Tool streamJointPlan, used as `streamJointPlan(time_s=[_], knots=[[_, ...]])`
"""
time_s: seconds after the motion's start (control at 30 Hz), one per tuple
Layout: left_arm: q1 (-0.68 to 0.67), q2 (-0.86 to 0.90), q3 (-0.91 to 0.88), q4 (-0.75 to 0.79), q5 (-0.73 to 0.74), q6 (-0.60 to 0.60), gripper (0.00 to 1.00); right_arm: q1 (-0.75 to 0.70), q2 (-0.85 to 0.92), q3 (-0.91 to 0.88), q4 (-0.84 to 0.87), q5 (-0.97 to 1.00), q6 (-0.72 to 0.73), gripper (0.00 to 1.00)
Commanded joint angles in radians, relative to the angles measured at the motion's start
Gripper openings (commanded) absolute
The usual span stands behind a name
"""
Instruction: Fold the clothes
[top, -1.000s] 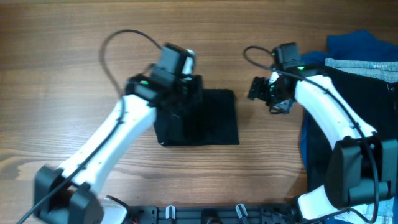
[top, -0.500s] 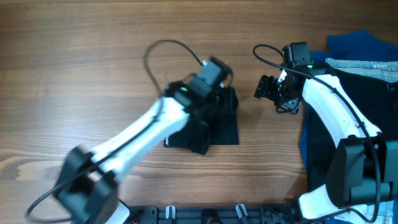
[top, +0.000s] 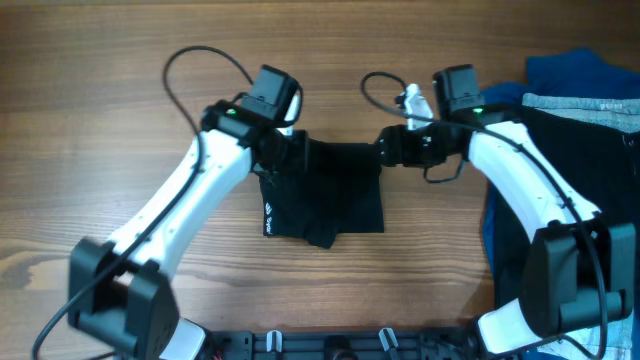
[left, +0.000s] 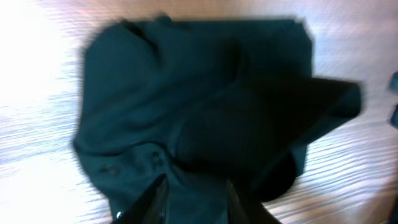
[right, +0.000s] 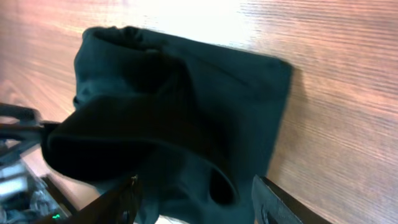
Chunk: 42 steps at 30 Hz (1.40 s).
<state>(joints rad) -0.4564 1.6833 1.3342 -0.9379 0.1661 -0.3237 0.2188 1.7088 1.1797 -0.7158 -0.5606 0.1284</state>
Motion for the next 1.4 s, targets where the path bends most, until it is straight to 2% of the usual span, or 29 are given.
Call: streamJointPlan(time_s=[0.0, 0.03, 0.07, 0.1, 0.17, 0.23, 0.27, 0.33, 0.37, 0.5, 0.53, 0.57, 0.6, 0.67, 0.8, 0.87, 0.97, 1.0, 1.03, 1.07, 1.1, 1.13, 1.27, 1.3, 1.33, 1.37], knots=[[-0.045, 0.116, -0.009, 0.016, 0.087, 0.115, 0.16, 0.083, 0.022, -0.012, 0.052, 0.109, -0.017, 0.6], [-0.057, 0.138, -0.009, 0.011, 0.108, 0.115, 0.08, 0.101, 0.033, -0.012, 0.057, 0.146, 0.009, 0.58], [-0.072, 0.153, -0.009, 0.005, 0.123, 0.115, 0.04, 0.115, 0.044, -0.012, 0.059, 0.198, 0.039, 0.53], [-0.084, 0.156, -0.009, 0.002, 0.123, 0.115, 0.04, 0.123, 0.055, -0.012, 0.07, 0.243, 0.065, 0.47], [-0.103, 0.151, -0.009, 0.001, 0.125, 0.132, 0.04, 0.123, 0.084, -0.012, 0.123, 0.269, 0.085, 0.45], [-0.107, 0.145, -0.009, -0.007, 0.126, 0.137, 0.04, 0.122, 0.102, -0.011, 0.166, 0.249, 0.085, 0.37], [-0.106, 0.142, -0.009, -0.014, 0.126, 0.137, 0.06, 0.122, 0.108, -0.012, 0.182, 0.218, 0.081, 0.31], [-0.096, 0.126, -0.009, -0.034, 0.125, 0.137, 0.14, 0.12, 0.112, -0.011, 0.258, 0.13, 0.05, 0.11], [-0.09, 0.121, -0.009, -0.04, 0.124, 0.137, 0.21, 0.112, 0.106, -0.009, 0.304, 0.139, 0.062, 0.04], [-0.054, 0.107, -0.009, -0.066, 0.089, 0.137, 0.33, 0.039, 0.1, -0.007, 0.473, 0.136, 0.204, 0.06], [-0.042, 0.104, -0.009, -0.069, 0.084, 0.137, 0.34, 0.026, 0.1, -0.007, 0.466, 0.129, 0.219, 0.34], [-0.03, 0.103, -0.009, -0.069, 0.084, 0.137, 0.37, 0.011, 0.1, -0.007, 0.439, 0.115, 0.212, 0.74], [-0.018, 0.103, -0.009, -0.069, 0.083, 0.137, 0.39, -0.004, 0.1, -0.007, 0.402, 0.112, 0.212, 0.78], [0.012, 0.103, -0.009, -0.066, 0.083, 0.138, 0.43, -0.028, 0.094, -0.007, 0.312, 0.063, 0.194, 0.77], [0.064, 0.103, -0.009, -0.049, 0.041, 0.137, 0.47, -0.032, 0.083, -0.008, 0.101, -0.153, 0.082, 0.66], [0.078, 0.103, -0.009, -0.034, 0.034, 0.137, 0.49, 0.011, 0.083, -0.008, 0.012, -0.137, 0.084, 0.62], [0.079, 0.112, -0.009, -0.015, 0.034, 0.137, 0.45, 0.094, 0.083, -0.01, 0.003, -0.044, 0.158, 0.63], [0.079, 0.118, -0.009, -0.016, 0.034, 0.137, 0.43, 0.108, 0.083, -0.01, -0.004, -0.008, 0.181, 0.5], [0.079, 0.124, -0.01, -0.017, 0.034, 0.137, 0.41, 0.123, 0.084, -0.01, -0.022, 0.04, 0.213, 0.33], [0.079, 0.132, -0.01, -0.017, 0.034, 0.137, 0.41, 0.136, 0.085, -0.01, -0.066, 0.115, 0.279, 0.11], [0.079, 0.138, -0.011, -0.016, 0.034, 0.137, 0.41, 0.14, 0.084, -0.01, -0.117, 0.182, 0.351, 0.04], [0.079, 0.145, -0.013, -0.016, 0.034, 0.137, 0.4, 0.139, 0.084, -0.01, -0.196, 0.275, 0.423, 0.04], [0.08, 0.146, -0.022, -0.017, -0.005, 0.137, 0.41, 0.134, 0.084, -0.01, -0.321, 0.468, 0.451, 0.05], [0.08, 0.146, -0.022, -0.016, -0.019, 0.137, 0.42, 0.134, 0.084, -0.01, -0.318, 0.471, 0.432, 0.15], [0.08, 0.146, -0.022, -0.013, -0.027, 0.137, 0.45, 0.134, 0.084, -0.01, -0.304, 0.455, 0.386, 0.42], [0.08, 0.146, -0.022, -0.011, -0.029, 0.137, 0.48, 0.134, 0.084, -0.009, -0.293, 0.449, 0.362, 0.55]])
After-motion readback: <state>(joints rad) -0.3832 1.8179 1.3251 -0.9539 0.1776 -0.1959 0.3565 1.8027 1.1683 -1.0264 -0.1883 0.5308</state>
